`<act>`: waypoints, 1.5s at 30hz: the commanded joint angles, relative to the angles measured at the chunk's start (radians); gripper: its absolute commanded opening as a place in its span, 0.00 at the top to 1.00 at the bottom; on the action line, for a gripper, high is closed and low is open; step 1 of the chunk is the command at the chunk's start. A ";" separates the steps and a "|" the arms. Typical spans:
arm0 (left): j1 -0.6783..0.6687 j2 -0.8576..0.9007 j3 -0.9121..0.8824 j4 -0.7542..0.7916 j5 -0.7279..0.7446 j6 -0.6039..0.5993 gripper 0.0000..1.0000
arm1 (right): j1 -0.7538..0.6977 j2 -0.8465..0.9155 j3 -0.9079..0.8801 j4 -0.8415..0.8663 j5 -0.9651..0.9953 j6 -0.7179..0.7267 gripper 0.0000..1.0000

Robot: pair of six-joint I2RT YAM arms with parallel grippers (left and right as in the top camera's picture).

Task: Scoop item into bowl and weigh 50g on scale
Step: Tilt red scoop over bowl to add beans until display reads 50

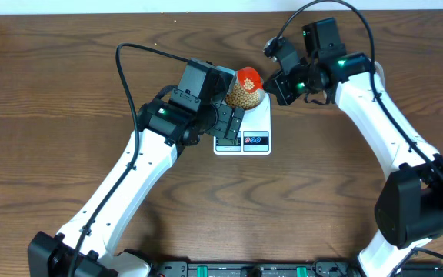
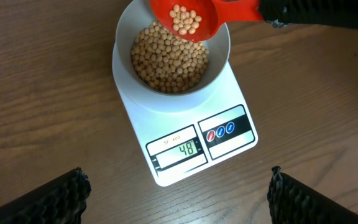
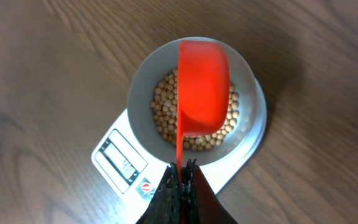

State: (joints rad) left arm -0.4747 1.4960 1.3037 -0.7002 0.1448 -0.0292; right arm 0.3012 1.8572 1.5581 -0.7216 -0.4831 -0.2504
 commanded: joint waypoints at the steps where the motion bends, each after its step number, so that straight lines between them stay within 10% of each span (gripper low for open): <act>1: 0.002 -0.013 0.000 -0.003 0.001 -0.002 0.06 | 0.023 -0.053 0.000 0.003 0.070 -0.047 0.99; 45: 0.002 -0.013 0.000 -0.003 0.001 -0.002 0.06 | -0.006 -0.058 0.000 0.011 -0.056 -0.041 0.99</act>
State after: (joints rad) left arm -0.4747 1.4960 1.3037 -0.7002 0.1448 -0.0292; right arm 0.3103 1.8236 1.5581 -0.7128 -0.4805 -0.3099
